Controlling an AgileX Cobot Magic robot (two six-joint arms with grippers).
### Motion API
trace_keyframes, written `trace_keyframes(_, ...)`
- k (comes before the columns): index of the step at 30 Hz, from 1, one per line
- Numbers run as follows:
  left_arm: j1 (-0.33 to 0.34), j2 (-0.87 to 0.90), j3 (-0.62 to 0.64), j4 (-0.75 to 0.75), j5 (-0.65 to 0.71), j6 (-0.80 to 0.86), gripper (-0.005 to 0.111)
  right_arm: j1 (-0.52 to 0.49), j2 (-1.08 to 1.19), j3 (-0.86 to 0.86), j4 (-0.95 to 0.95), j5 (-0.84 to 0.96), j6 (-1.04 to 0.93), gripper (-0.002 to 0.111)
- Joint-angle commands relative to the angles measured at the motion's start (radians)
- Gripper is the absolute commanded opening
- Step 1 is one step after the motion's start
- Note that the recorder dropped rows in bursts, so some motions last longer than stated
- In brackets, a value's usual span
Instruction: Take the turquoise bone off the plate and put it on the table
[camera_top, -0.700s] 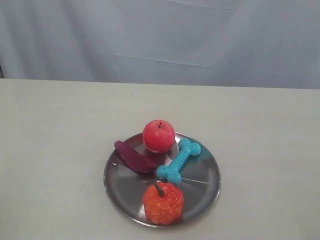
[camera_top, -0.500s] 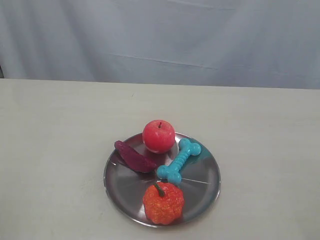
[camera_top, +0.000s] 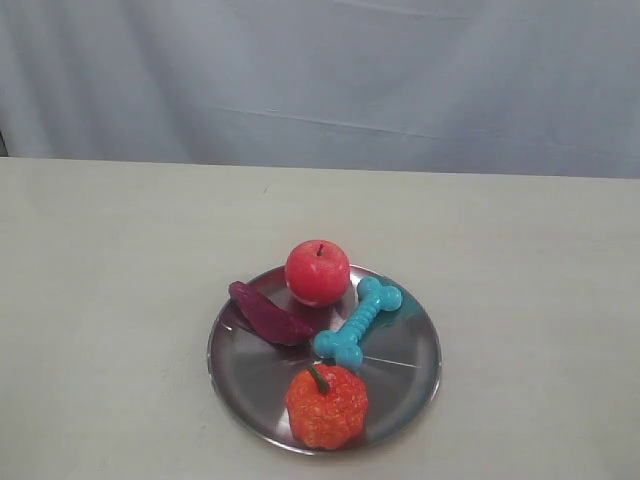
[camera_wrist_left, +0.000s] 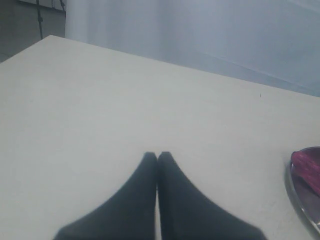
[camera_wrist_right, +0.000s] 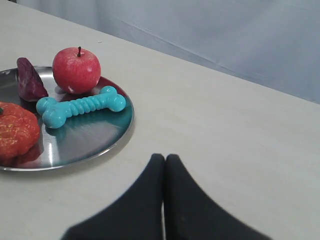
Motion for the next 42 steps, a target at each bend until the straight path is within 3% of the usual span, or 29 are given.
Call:
trace_keyframes(1, -0.005, -0.001, 0.003, 0.000, -0.005, -0.002, 0.000, -0.006, -0.007, 0.002, -0.006, -0.006, 0.002, 0.000)
trace_keyframes(6, -0.005, -0.001, 0.003, 0.000, -0.005, -0.002, 0.000, -0.006, -0.007, -0.015, -0.006, 0.035, 0.002, 0.000)
trace_keyframes(11, -0.005, -0.001, 0.003, 0.000, -0.005, -0.002, 0.000, -0.006, -0.007, -0.139, -0.006, 0.107, 0.002, 0.000)
trace_keyframes(23, -0.005, -0.001, 0.003, 0.000, -0.005, -0.002, 0.000, -0.004, 0.040, -0.402, -0.006, 0.083, 0.002, 0.000)
trace_keyframes(28, -0.005, -0.001, 0.003, 0.000, -0.005, -0.002, 0.000, -0.004, 0.116, -0.432, -0.005, 0.066, 0.018, 0.000)
trace_keyframes(35, -0.005, -0.001, 0.003, 0.000, -0.005, -0.002, 0.000, 0.010, 0.159, -0.432, 0.109, 0.038, 0.203, -0.001)
trace_keyframes(42, -0.005, -0.001, 0.003, 0.000, -0.005, -0.002, 0.000, 0.010, 0.340, -0.465, 0.109, 0.220, 0.243, -0.001)
